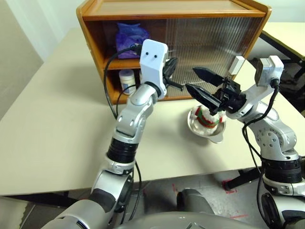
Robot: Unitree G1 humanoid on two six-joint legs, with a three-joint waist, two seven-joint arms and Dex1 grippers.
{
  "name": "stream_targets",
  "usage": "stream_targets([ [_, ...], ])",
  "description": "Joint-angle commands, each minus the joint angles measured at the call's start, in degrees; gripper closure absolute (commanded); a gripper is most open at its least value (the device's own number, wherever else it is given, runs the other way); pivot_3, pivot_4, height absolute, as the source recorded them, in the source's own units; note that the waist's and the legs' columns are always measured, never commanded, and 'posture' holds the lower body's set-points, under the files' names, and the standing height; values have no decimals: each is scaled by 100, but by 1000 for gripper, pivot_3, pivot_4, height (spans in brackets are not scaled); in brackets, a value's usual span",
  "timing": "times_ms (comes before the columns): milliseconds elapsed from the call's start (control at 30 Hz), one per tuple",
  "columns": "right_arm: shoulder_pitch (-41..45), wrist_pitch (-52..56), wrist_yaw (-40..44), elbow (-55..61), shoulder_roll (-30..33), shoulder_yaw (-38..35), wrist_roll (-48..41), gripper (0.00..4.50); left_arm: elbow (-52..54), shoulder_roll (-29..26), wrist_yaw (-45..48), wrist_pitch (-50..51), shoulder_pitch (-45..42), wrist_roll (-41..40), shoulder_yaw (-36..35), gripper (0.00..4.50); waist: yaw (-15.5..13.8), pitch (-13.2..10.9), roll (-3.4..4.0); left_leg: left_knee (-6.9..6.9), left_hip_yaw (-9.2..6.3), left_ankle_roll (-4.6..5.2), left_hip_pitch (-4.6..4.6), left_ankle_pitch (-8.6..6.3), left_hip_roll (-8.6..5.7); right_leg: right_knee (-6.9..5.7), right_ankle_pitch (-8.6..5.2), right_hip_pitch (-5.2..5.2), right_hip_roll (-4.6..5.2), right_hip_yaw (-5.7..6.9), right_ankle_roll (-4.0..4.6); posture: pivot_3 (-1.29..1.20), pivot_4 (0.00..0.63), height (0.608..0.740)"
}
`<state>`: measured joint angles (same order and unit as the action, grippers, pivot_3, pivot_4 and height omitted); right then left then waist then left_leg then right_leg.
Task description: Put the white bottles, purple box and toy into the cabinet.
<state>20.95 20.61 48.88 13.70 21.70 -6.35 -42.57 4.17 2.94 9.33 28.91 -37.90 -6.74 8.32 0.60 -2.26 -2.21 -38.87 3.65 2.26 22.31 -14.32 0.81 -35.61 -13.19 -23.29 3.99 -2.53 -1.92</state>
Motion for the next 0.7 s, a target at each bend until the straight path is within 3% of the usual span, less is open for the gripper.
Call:
stream_targets([
  [33,-111,53,-67,170,72,-54,-21,0,-545,220,-9,-371,-41,146,226,4467,0,0,0,0,0,0,0,0,-1,0,0,1,0,0,0,-25,0,740],
  [367,-270,255,-242,451,178,-90,-132,0,-1873,808,-559,-1533,-95,626,479,4467,57,1,2,-1,1,2,0,1,0,2,-1,-2,-5,-3,-4,-62,1,740],
  [700,-304,397,-389,628,237,-125,-207,0,-2590,936,-1348,-2438,-233,808,372,4467,163,0,2,-1,1,-1,1,-1,1,4,-1,-2,-2,-4,-9,-95,7,740],
])
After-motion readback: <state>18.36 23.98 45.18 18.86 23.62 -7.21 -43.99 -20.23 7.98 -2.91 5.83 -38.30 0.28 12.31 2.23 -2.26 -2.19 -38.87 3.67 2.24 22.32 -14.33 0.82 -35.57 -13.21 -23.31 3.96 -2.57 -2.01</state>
